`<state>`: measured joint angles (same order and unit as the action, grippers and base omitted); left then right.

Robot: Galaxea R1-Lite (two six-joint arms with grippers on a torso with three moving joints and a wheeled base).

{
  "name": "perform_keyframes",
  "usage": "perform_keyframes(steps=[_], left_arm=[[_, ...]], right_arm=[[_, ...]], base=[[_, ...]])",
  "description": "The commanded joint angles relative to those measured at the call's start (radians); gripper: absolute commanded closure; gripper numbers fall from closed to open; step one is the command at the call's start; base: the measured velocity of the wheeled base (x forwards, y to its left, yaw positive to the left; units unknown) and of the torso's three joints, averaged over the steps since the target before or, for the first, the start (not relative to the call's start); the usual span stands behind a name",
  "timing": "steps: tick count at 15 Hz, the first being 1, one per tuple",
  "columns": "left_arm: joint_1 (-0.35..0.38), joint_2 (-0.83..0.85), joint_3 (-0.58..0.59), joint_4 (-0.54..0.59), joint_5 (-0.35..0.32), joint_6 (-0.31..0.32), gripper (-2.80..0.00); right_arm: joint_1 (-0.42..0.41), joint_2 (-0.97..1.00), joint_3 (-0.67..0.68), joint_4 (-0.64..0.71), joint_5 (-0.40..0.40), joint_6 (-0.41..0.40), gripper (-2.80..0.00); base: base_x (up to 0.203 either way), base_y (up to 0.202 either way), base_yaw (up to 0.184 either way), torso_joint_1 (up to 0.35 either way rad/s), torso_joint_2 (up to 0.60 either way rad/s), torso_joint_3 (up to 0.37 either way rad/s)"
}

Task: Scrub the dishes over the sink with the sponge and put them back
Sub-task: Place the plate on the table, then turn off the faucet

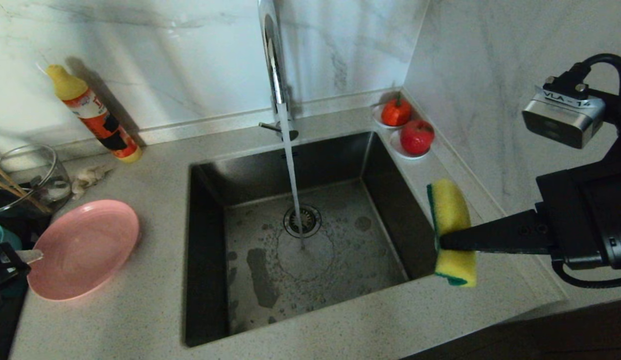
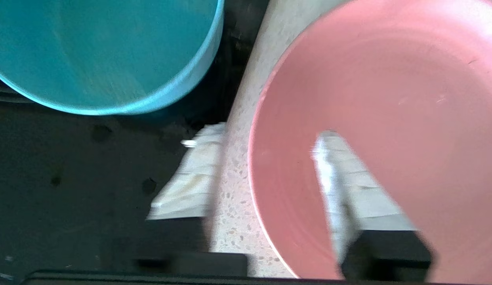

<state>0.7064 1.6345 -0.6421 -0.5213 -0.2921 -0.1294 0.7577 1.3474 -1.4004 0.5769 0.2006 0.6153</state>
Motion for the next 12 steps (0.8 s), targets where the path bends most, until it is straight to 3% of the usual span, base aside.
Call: perform_keyframes(steps=[1,4,7,8,10,12], left_arm=[[0.001,-0.052,-0.011,-0.003,-0.002,-0.004,-2.8],[-0.003,-0.183,-0.024,0.046,-0.009,-0.013,-2.8],[-0.047,-0.27,-0.175,0.282,-0.033,-0.058,-2.8],[-0.063,-0.278,-0.246,0.363,-0.05,-0.089,0.0],[-0.141,-0.286,-0.358,0.524,-0.07,-0.143,0.0],[-0.254,-0.287,-0.424,0.595,-0.075,-0.195,0.0]], right_arm=[[0.0,-0.007,0.001,0.003,0.002,0.004,0.0],[0.0,-0.013,0.009,0.006,0.0,0.004,0.0],[0.0,-0.017,0.021,0.004,0.0,0.006,0.0],[0.0,-0.019,0.026,0.006,0.0,0.007,0.0],[0.0,-0.024,0.037,0.004,0.0,0.006,0.0],[-0.001,-0.024,0.041,0.003,-0.001,0.007,0.0]], base=[[0.0,0.0,0.0,0.0,0.0,0.0],[0.0,0.0,0.0,0.0,0.0,0.0],[0.0,0.0,0.0,0.0,0.0,0.0],[0.0,0.0,0.0,0.0,0.0,0.0],[0.0,0.0,0.0,0.0,0.0,0.0],[0.0,0.0,0.0,0.0,0.0,0.0]])
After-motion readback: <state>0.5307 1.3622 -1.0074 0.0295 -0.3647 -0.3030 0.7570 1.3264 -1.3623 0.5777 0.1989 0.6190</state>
